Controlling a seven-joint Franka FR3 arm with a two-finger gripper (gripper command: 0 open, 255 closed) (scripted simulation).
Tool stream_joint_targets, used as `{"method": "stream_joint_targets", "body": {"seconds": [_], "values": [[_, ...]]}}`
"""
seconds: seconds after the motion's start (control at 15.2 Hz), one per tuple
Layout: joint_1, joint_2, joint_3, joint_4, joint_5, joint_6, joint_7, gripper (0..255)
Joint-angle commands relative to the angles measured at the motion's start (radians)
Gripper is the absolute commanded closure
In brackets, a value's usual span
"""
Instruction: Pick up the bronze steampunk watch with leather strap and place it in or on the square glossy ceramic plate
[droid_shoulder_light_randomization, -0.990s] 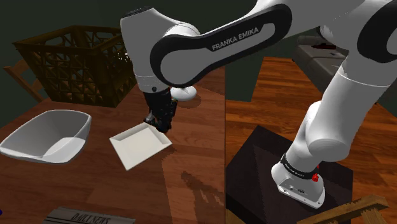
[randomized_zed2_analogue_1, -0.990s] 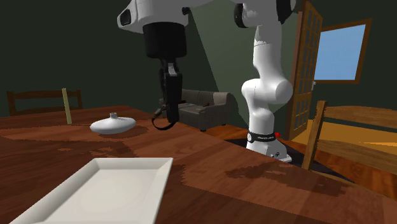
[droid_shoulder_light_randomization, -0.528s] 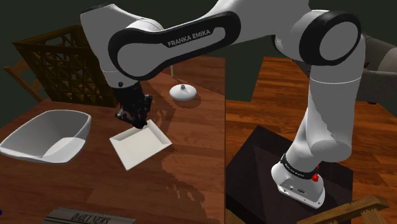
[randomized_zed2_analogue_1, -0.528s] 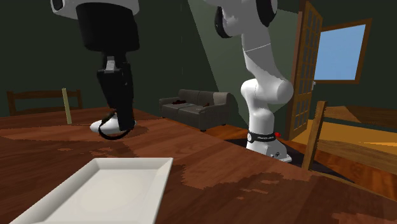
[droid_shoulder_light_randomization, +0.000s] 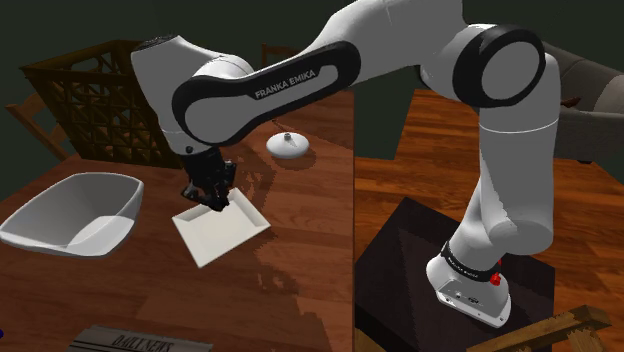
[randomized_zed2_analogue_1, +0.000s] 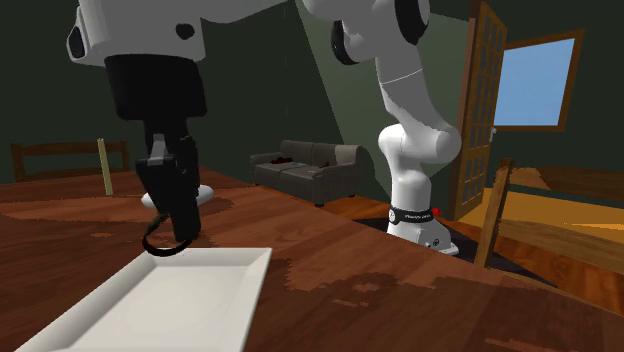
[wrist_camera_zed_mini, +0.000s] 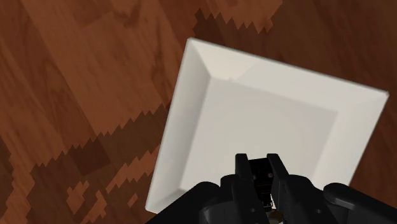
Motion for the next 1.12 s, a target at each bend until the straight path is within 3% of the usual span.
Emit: {"method": "stream_joint_targets", "body": {"seconds": [0.0,0.33,0.86,0.92,1.06], "values": [[0.000,0.006,-0.002,-0.019,-0.004,0.025,0.003,255],[0.000,0.026,-0.007,-0.070,-0.015,0.093,0.011,255],[0.000,0.026,-0.007,-0.070,-0.015,0.093,0.011,255],[0.000,0.026,-0.007,-0.070,-0.015,0.093,0.011,0],[0.000,0.026,-0.007,-0.070,-0.015,0.093,0.011,0]]}}
